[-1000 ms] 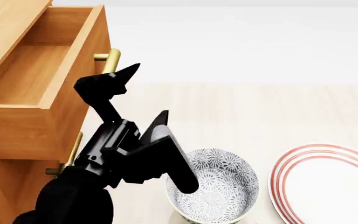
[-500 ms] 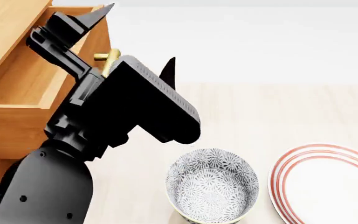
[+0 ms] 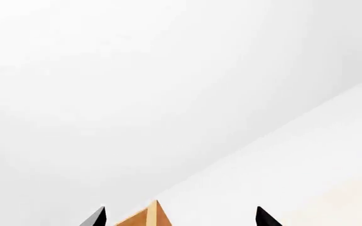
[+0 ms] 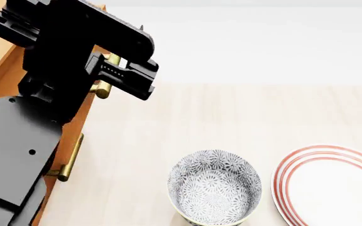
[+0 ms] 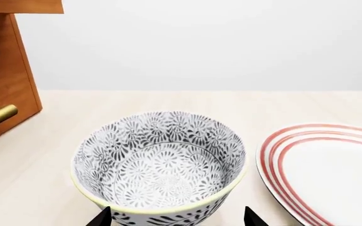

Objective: Open the top drawer of the cabinet.

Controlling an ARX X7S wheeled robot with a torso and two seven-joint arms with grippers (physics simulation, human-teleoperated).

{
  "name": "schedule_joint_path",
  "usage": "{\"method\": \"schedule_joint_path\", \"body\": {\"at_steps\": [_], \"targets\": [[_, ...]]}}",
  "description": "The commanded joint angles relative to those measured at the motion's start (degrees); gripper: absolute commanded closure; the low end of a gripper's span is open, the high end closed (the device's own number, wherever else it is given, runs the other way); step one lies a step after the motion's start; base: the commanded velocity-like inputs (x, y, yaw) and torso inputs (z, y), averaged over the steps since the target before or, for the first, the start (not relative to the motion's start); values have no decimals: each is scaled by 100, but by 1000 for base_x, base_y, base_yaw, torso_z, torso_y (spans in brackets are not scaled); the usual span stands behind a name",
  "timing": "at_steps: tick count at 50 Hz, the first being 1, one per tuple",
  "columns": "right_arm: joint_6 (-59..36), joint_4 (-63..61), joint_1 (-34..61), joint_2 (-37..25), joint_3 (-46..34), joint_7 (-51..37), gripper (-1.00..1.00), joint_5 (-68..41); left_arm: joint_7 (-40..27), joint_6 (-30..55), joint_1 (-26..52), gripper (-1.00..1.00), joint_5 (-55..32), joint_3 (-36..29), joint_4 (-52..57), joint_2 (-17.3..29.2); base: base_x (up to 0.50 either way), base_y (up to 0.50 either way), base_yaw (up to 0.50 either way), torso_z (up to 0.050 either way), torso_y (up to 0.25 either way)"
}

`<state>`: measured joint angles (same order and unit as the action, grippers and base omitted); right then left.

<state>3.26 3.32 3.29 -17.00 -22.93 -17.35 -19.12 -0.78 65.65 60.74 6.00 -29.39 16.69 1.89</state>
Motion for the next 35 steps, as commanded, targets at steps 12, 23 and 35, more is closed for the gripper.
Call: {"method": "schedule_joint_path", "body": {"at_steps": [12, 23, 35], "targets": [[-57, 5, 35, 80, 103, 50, -100, 52, -683, -706, 395, -100, -510, 604, -1787, 32, 0, 0, 0, 0, 0], [-87, -21, 32, 62, 67, 37, -100, 43, -867, -1437, 612, -100, -576, 580, -2709, 63, 0, 0, 0, 0, 0], [-60, 8, 25, 50, 39, 37, -100, 39, -959, -1315, 766, -100, -1061, 948, -3118, -54, 0, 0, 0, 0, 0]]}}
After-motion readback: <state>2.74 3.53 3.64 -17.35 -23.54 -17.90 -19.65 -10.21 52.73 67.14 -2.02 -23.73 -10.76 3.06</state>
